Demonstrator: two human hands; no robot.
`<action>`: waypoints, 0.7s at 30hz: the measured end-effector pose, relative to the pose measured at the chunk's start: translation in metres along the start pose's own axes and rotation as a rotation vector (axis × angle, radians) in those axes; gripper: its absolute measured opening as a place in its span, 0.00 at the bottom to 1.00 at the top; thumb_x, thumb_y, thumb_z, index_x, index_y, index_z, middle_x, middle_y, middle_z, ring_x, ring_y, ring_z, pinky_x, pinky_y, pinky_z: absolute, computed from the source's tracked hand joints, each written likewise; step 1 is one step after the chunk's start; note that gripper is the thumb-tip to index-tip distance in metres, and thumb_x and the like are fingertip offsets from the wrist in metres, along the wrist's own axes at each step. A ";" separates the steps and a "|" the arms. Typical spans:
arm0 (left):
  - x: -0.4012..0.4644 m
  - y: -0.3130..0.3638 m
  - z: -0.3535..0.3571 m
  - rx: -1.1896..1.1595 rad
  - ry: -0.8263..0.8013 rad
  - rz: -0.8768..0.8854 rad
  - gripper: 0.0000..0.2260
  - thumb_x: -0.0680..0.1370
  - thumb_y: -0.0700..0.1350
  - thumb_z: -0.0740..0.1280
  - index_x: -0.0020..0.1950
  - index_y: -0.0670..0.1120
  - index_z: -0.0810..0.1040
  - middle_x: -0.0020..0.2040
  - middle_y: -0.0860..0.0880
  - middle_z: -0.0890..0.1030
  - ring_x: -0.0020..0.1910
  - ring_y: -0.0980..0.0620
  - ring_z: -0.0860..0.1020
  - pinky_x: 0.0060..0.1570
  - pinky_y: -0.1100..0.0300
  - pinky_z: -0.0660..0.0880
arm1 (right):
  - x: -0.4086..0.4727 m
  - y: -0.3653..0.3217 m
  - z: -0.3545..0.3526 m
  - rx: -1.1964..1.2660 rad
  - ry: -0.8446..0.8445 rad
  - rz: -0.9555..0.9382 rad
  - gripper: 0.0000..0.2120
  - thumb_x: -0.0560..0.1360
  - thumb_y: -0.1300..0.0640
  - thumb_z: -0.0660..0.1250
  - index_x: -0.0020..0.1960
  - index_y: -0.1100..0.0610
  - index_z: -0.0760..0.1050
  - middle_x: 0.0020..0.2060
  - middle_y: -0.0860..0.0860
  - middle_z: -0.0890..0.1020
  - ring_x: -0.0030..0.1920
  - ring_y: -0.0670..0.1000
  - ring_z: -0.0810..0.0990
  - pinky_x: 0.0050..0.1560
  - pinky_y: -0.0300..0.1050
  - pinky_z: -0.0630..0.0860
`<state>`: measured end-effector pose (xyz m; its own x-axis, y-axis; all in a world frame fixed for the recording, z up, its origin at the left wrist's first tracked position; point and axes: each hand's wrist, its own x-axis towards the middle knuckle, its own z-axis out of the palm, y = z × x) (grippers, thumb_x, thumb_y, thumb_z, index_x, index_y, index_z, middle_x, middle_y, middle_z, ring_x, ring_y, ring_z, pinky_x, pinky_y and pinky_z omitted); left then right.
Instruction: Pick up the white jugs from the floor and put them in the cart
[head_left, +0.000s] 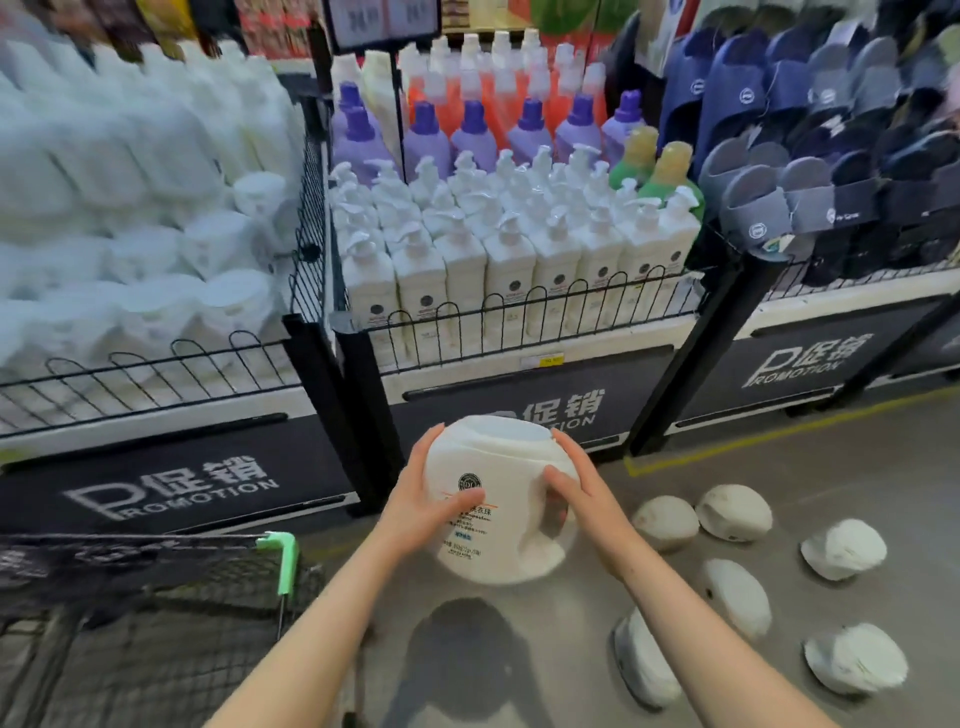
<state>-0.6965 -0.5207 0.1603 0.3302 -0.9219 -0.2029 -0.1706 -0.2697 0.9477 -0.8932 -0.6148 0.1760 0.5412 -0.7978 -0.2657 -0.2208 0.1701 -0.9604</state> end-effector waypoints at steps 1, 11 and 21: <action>-0.008 -0.003 -0.014 0.006 0.010 0.005 0.44 0.61 0.59 0.74 0.71 0.61 0.55 0.60 0.61 0.72 0.57 0.60 0.74 0.54 0.57 0.75 | -0.004 -0.004 0.016 -0.008 -0.011 -0.007 0.19 0.74 0.46 0.63 0.61 0.33 0.63 0.65 0.45 0.70 0.60 0.44 0.72 0.50 0.36 0.71; -0.102 -0.048 -0.178 0.058 -0.013 0.023 0.41 0.61 0.59 0.75 0.68 0.65 0.56 0.62 0.55 0.73 0.59 0.54 0.75 0.58 0.47 0.75 | -0.060 -0.017 0.201 -0.001 0.024 -0.046 0.20 0.76 0.50 0.63 0.66 0.40 0.62 0.63 0.44 0.71 0.57 0.40 0.73 0.44 0.27 0.73; -0.155 -0.106 -0.296 0.110 0.071 -0.008 0.47 0.59 0.55 0.79 0.71 0.65 0.56 0.66 0.62 0.68 0.64 0.60 0.70 0.62 0.57 0.71 | -0.049 -0.020 0.330 -0.089 -0.190 -0.030 0.29 0.69 0.45 0.63 0.69 0.41 0.61 0.65 0.44 0.69 0.60 0.39 0.70 0.45 0.26 0.72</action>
<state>-0.4549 -0.2671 0.1640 0.3959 -0.8987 -0.1889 -0.2672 -0.3095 0.9126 -0.6474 -0.3880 0.1801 0.6904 -0.6765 -0.2564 -0.2685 0.0895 -0.9591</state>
